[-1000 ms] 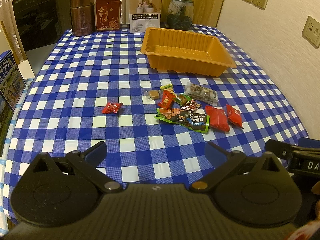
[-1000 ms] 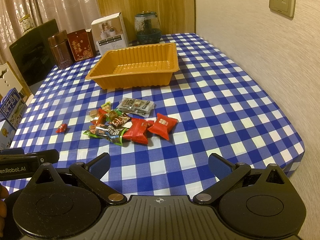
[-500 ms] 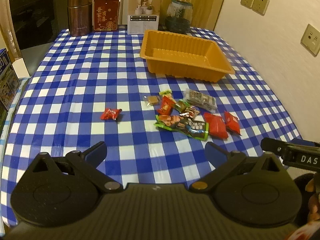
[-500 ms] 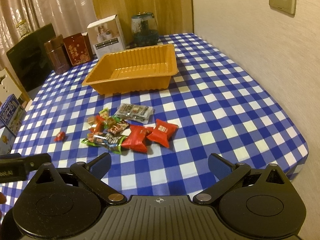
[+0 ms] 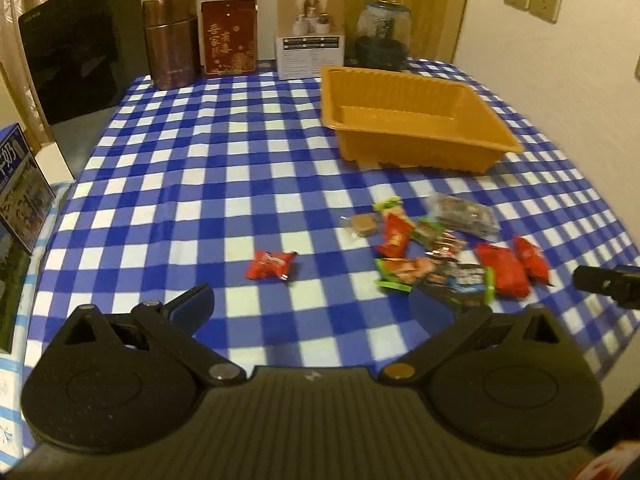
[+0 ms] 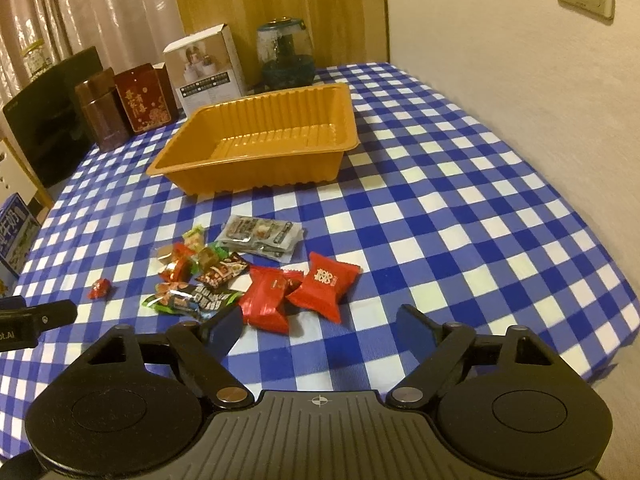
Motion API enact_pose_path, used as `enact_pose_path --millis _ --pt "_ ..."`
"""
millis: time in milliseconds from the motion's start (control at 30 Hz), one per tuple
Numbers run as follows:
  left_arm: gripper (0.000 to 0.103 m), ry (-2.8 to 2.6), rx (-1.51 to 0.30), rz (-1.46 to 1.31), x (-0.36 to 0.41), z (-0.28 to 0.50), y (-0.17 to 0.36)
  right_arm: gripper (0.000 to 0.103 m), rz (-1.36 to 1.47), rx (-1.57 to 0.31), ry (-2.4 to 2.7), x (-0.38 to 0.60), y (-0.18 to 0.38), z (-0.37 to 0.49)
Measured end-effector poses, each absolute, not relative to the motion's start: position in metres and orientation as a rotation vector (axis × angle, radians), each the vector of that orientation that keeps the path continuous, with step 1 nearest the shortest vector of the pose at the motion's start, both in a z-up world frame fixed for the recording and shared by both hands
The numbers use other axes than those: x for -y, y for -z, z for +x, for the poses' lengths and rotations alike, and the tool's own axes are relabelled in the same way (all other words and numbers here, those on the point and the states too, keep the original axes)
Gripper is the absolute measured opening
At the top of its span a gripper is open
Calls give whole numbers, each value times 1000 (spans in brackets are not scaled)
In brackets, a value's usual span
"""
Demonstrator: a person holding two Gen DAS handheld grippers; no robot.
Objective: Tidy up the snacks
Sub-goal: 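Grasp the red pillow packet with the right tool while the left tool grasps a small red candy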
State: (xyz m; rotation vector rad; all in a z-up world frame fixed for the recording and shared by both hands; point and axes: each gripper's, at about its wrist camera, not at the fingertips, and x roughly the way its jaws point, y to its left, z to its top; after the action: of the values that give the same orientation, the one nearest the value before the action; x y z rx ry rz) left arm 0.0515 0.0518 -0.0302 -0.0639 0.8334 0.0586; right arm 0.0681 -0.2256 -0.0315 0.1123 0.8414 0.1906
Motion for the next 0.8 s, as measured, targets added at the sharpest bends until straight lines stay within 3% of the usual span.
enact_pose_path --millis 200,367,800 --pt "103 -82 -841 -58 -69 69 49 82 110 -834 -168 226 46 86" --pt "103 -62 -860 -44 -75 79 63 65 153 -862 -162 233 61 104" --pt "103 -70 -872 -60 -86 97 79 47 218 -916 -156 227 81 135"
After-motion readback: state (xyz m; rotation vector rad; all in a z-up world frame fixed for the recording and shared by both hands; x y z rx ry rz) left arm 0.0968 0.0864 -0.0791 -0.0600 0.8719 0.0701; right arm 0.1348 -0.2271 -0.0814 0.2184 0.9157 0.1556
